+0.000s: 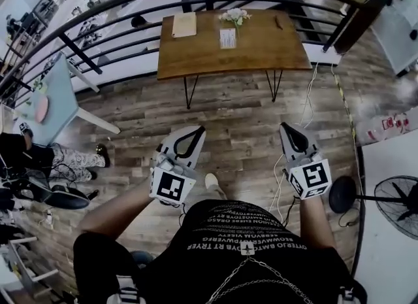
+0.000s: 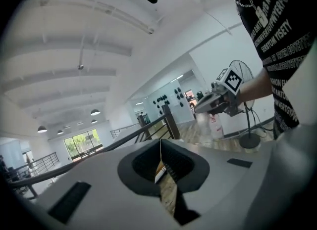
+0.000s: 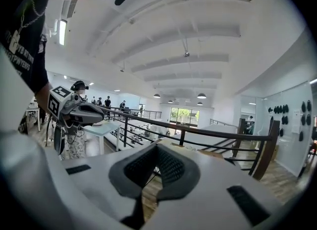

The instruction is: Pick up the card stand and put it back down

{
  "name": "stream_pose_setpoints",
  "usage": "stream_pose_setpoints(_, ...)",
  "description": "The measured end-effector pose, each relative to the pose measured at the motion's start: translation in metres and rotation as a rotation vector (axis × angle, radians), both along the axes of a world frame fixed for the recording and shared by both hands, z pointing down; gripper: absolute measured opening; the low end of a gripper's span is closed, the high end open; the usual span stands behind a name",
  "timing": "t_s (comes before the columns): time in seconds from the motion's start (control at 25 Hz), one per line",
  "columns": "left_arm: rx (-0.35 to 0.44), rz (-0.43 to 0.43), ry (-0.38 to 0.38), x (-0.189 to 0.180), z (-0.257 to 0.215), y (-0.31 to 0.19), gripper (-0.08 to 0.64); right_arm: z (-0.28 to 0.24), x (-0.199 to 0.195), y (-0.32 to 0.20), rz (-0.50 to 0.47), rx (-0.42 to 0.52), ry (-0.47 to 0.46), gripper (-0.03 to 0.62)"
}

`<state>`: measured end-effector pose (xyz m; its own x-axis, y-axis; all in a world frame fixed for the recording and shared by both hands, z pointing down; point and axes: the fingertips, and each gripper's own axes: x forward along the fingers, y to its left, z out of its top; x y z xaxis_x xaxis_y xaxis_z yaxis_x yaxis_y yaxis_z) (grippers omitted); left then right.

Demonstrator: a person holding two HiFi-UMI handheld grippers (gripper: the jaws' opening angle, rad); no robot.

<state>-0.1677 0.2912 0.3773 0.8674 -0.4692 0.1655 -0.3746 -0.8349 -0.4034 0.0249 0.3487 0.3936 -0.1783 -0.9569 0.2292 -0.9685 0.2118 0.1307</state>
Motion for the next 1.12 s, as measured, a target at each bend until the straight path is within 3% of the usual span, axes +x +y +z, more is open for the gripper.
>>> stream_pose_setpoints(0.12, 0.008, -0.077, -0.069, -0.014, 0.009, -0.037, 0.029, 0.003, -0.003, -0.021, 0.0, -0.004, -0.002, 0.014)
stream_pose_setpoints(0.2, 0.019, -0.155, -0.009, -0.016, 0.007, -0.059, 0.029, 0.007, -0.001, -0.032, 0.017, -0.011, -0.014, 0.014)
stream_pose_setpoints(0.36, -0.099, -0.281, 0.138, -0.005, 0.011, -0.089, 0.029, 0.013, -0.001, -0.053, 0.02, -0.027, -0.012, 0.014)
stream_pose_setpoints(0.68, -0.105, -0.187, 0.13, 0.037, 0.009, -0.1, 0.029, 0.023, -0.005, -0.081, 0.045, -0.051, -0.023, 0.014)
stream_pose_setpoints(0.96, -0.171, -0.22, 0.124, 0.021, 0.023, -0.13, 0.029, 0.031, -0.008, -0.095, 0.076, -0.083, -0.018, 0.014)
stream_pose_setpoints(1.12, -0.167, -0.207, 0.124, 0.011, 0.02, -0.146, 0.029, 0.03, -0.017, -0.108, 0.081, -0.091, -0.013, 0.014)
